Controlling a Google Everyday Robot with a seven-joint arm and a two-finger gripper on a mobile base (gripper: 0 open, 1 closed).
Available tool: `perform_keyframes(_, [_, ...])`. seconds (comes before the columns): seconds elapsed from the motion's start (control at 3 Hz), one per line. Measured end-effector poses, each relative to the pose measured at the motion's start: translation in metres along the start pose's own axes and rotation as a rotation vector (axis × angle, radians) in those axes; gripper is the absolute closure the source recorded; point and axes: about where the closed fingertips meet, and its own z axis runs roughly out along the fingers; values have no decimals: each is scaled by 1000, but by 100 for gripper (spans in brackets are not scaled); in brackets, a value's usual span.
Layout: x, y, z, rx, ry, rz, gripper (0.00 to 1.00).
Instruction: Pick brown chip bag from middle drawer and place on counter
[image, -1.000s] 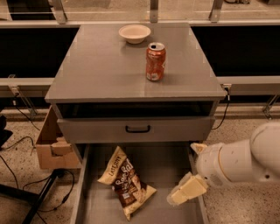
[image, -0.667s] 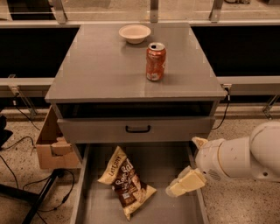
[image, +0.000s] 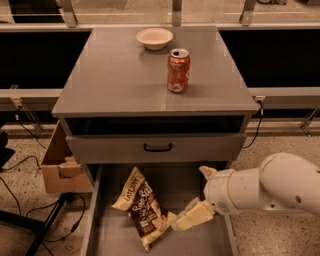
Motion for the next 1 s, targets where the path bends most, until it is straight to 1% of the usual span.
perform_keyframes(0.33, [9, 21, 70, -84, -55, 7, 0])
perform_keyframes(0.67, [24, 25, 133, -119, -69, 21, 0])
perform_keyframes(1.0, [36, 15, 187, -125, -53, 27, 0])
